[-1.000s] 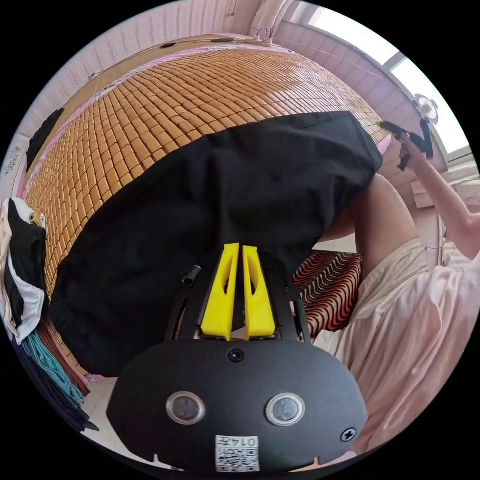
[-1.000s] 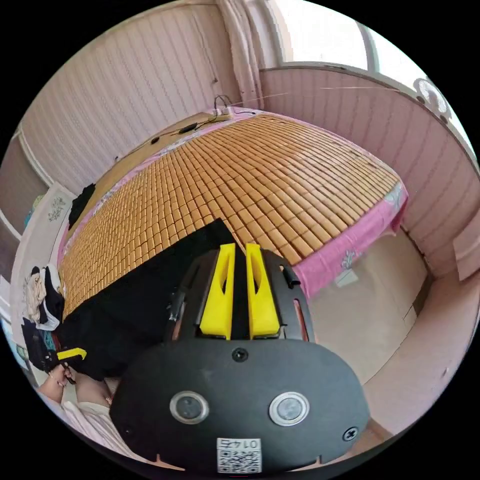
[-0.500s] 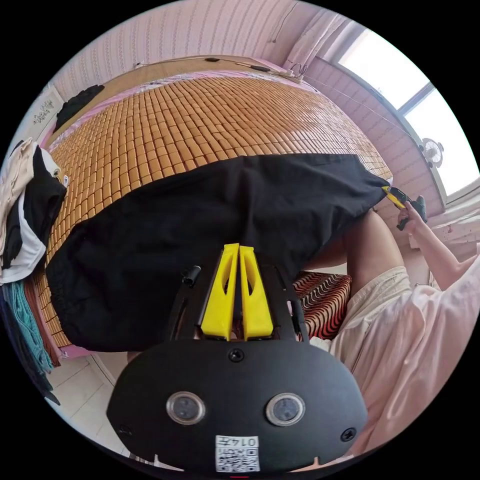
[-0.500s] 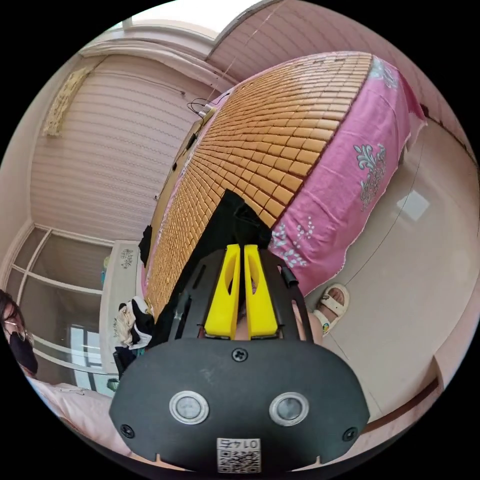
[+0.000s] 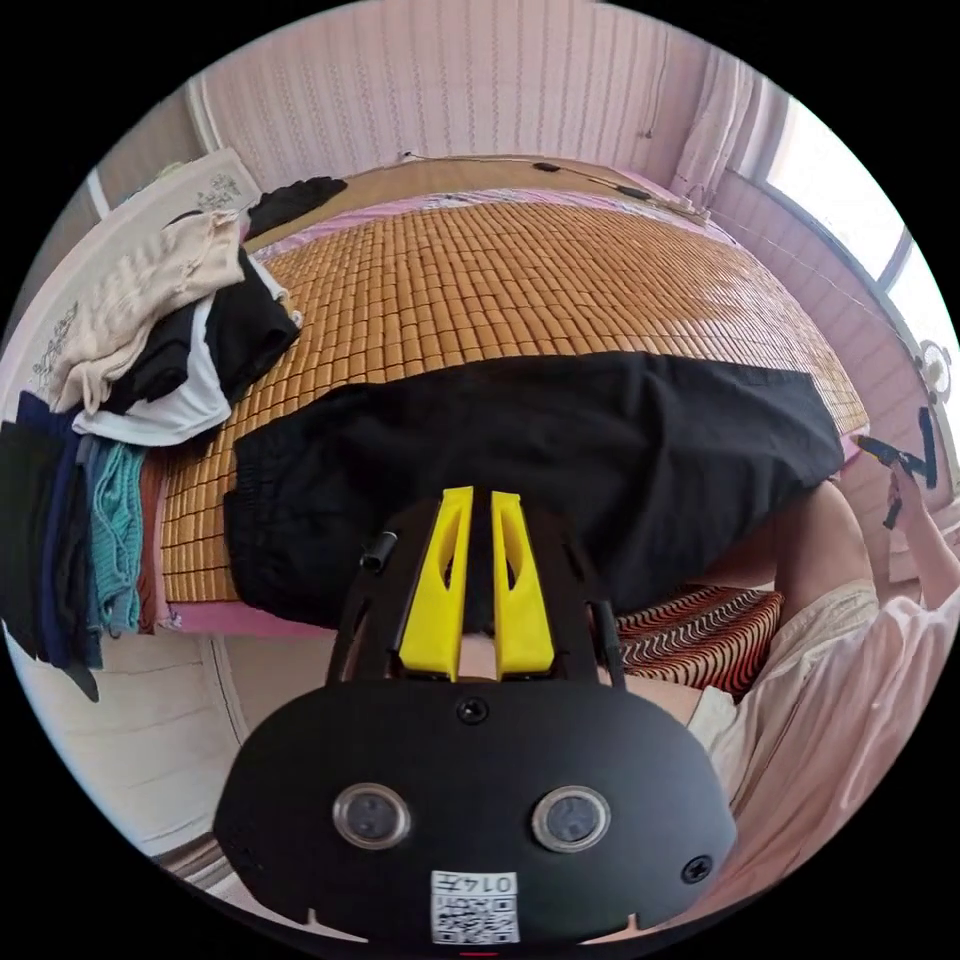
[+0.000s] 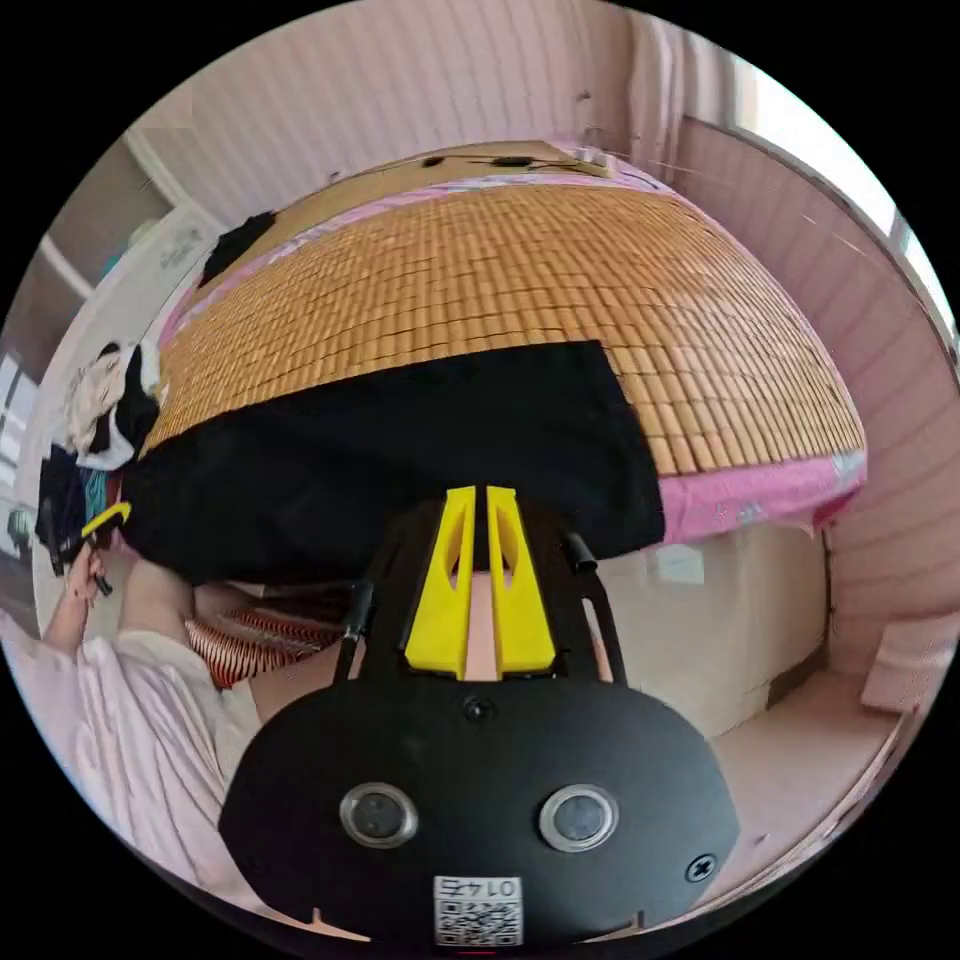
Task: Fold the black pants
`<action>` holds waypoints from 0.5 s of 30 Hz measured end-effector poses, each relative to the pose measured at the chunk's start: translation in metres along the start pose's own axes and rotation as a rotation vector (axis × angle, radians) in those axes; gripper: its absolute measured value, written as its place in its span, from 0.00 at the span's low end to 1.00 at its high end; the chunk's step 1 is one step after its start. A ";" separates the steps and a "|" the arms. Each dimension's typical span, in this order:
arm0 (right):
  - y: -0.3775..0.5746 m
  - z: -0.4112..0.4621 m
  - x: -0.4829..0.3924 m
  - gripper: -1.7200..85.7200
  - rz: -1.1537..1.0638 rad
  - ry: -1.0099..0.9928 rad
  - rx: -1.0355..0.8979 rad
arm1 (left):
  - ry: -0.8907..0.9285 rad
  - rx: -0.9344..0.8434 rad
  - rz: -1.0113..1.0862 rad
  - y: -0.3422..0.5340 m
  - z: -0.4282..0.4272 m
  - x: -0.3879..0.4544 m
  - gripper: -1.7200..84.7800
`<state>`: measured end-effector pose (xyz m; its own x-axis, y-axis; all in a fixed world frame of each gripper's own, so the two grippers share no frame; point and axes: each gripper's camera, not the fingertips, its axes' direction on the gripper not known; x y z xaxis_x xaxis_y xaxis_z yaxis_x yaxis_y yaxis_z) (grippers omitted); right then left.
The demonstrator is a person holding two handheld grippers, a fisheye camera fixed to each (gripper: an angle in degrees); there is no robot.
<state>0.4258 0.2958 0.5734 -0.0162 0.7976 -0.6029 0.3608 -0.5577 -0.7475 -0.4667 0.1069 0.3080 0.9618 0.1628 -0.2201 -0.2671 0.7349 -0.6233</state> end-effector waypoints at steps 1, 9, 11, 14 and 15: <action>-0.007 0.008 -0.026 0.02 -0.095 -0.019 -0.014 | -0.009 0.005 -0.013 0.000 0.000 -0.008 0.04; -0.029 0.152 -0.308 0.01 -0.973 0.045 -0.350 | -0.130 -0.190 -0.196 -0.014 0.066 -0.085 0.01; -0.019 0.184 -0.329 0.01 -1.014 0.095 -0.435 | -0.129 -0.224 -0.181 -0.013 0.079 -0.088 0.01; -0.015 0.207 -0.349 0.01 -1.035 0.119 -0.449 | -0.126 -0.194 -0.169 -0.015 0.082 -0.092 0.01; -0.019 0.213 -0.354 0.01 -1.028 0.099 -0.461 | -0.126 -0.184 -0.159 -0.014 0.084 -0.093 0.01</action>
<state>0.2257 -0.0254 0.7418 -0.4371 0.8551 0.2788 0.5286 0.4950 -0.6896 -0.5474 0.1362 0.4003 0.9894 0.1439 -0.0206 -0.1074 0.6279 -0.7709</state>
